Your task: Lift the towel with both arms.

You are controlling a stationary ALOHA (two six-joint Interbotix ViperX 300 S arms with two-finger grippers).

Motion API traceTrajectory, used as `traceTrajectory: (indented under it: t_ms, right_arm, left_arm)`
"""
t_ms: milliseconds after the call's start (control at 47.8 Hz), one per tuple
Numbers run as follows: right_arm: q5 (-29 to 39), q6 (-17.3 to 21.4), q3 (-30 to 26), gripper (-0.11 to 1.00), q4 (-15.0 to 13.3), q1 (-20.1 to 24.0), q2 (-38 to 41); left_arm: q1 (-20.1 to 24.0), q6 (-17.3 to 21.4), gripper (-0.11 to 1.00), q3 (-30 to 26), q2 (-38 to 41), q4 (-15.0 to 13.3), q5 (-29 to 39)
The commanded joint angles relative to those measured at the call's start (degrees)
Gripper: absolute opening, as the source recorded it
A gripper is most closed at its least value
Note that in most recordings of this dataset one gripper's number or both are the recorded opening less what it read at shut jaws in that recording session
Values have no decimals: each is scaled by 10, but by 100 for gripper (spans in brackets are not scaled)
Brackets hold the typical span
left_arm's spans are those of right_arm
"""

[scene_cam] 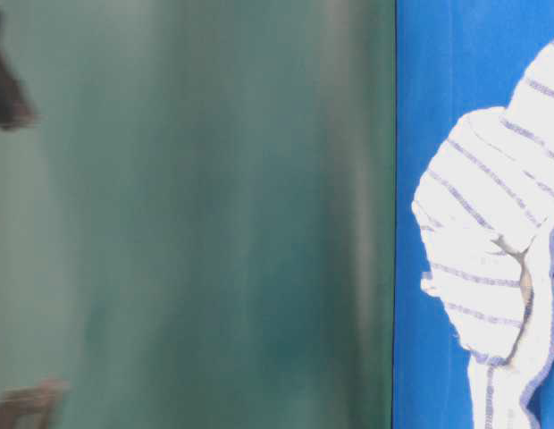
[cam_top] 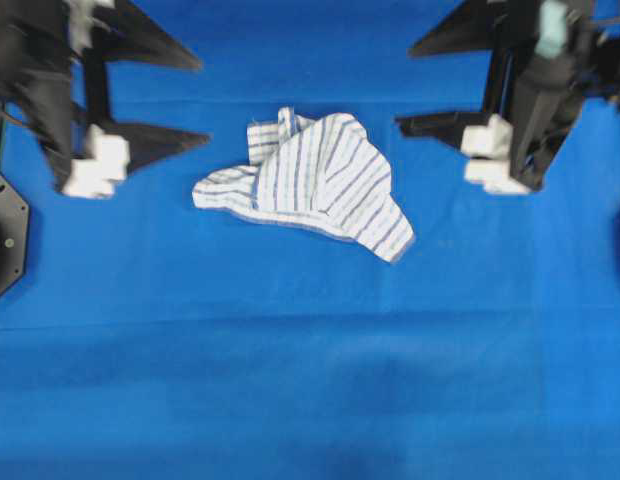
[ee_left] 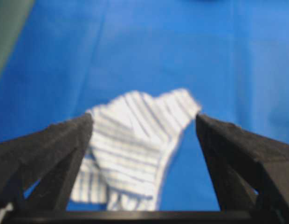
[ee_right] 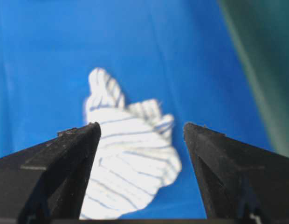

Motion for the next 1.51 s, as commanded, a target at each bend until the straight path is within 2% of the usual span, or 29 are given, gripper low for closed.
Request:
traceTrajectory:
  t_ms: [0, 105, 251, 439, 607, 983, 1234, 1485]
  right_arm:
    - [-35, 12, 31, 69, -1, 0, -2]
    - [-75, 32, 76, 69, -1, 0, 11]
    - [-115, 52, 120, 69, -1, 0, 41]
    - [-157, 63, 150, 69, -1, -1, 87]
    - [-192, 70, 164, 69, -1, -2, 140]
    - [-272, 70, 173, 69, 0, -11, 241]
    - [-316, 70, 178, 69, 1, -19, 295]
    - [-333, 70, 178, 69, 4, -25, 328]
  left_arm:
    - [-4, 1, 91, 29, 12, 0, -47]
    - [-7, 1, 91, 76, 40, 0, -92]
    - [-7, 2, 91, 114, 76, 1, -120]
    - [-8, 2, 91, 152, 137, 1, -166]
    - [-8, 4, 91, 179, 200, 0, -236]
    - [-7, 9, 91, 178, 326, 0, -314]
    - [-4, 9, 91, 176, 374, 0, -357]
    - [-4, 9, 90, 172, 394, 0, -362]
